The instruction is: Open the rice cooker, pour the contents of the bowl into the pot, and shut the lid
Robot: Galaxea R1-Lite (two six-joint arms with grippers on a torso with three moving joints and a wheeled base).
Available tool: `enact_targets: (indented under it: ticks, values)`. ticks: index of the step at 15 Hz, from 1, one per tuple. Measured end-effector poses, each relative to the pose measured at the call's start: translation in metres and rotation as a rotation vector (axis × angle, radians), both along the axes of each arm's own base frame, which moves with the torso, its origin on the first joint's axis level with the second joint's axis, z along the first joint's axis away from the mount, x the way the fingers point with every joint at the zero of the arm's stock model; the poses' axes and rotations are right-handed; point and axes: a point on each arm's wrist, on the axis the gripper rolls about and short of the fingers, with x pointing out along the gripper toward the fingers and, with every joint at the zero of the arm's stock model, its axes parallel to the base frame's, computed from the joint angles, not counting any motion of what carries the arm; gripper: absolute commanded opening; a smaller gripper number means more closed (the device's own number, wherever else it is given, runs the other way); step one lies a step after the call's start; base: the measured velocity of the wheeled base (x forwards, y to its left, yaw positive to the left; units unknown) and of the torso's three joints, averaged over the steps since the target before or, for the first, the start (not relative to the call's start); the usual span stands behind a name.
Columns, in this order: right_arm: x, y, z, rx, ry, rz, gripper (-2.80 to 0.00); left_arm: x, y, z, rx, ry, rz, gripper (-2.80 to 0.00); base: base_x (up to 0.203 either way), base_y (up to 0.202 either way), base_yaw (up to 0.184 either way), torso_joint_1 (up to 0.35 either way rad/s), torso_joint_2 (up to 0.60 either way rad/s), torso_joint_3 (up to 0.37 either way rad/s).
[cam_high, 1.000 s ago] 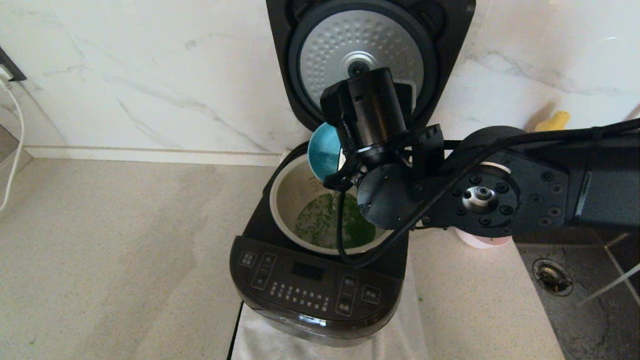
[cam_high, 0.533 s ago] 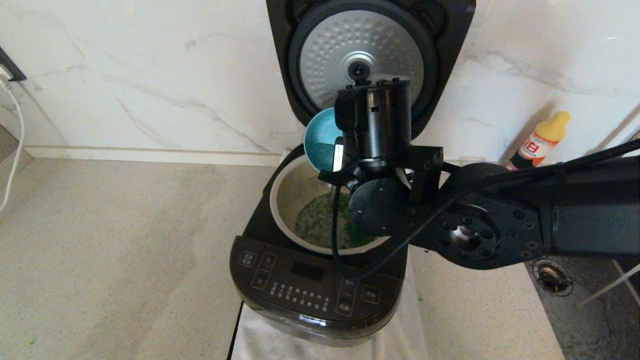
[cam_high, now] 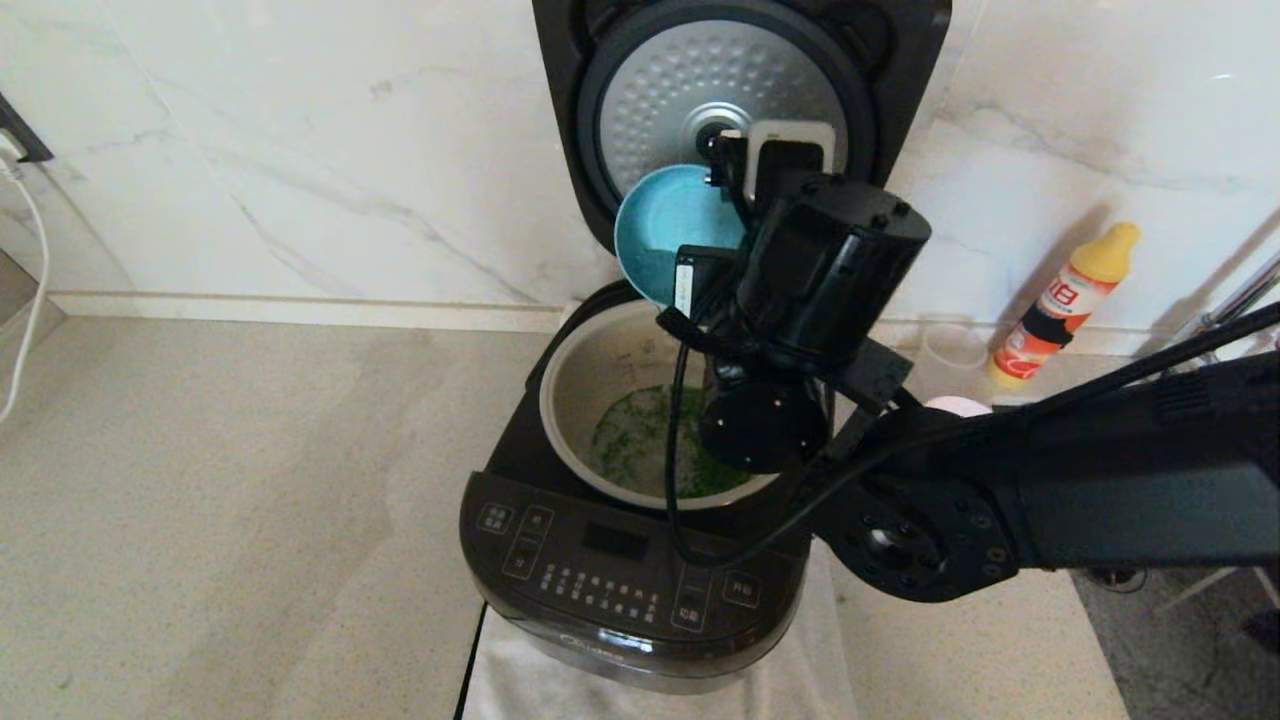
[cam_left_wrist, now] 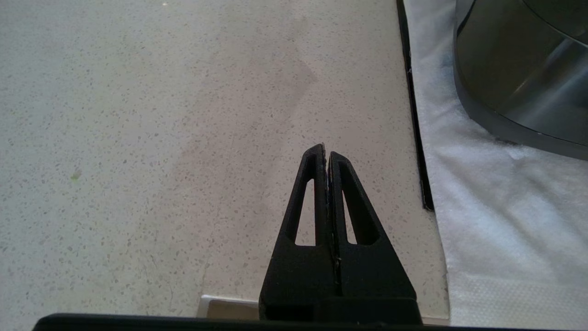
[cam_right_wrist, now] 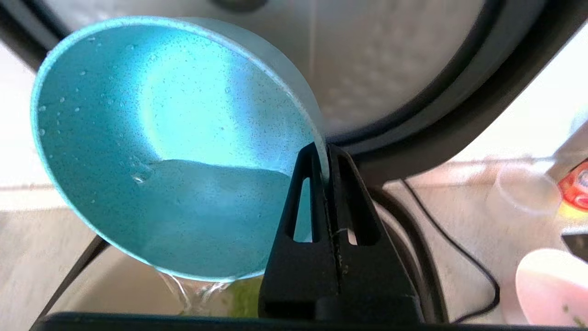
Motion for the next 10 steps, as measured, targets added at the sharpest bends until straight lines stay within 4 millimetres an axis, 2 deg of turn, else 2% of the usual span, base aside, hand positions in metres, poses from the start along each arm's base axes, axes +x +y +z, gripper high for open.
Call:
enact_targets:
  ticks: [7,10]
  values:
    - [0.002,0.001,-0.020,-0.032,-0.084,-0.005,-2.80,0.000,0.000,0.000,0.000,0.000,0.000,-2.80,0.000,0.000,0.000,0.000,0.00,0.000]
    - [0.001,0.001,-0.022,-0.063,-0.169,-0.013,-2.80,0.000,0.000,0.000,0.000,0.000,0.000,-2.80,0.000,0.000,0.000,0.000,0.00,0.000]
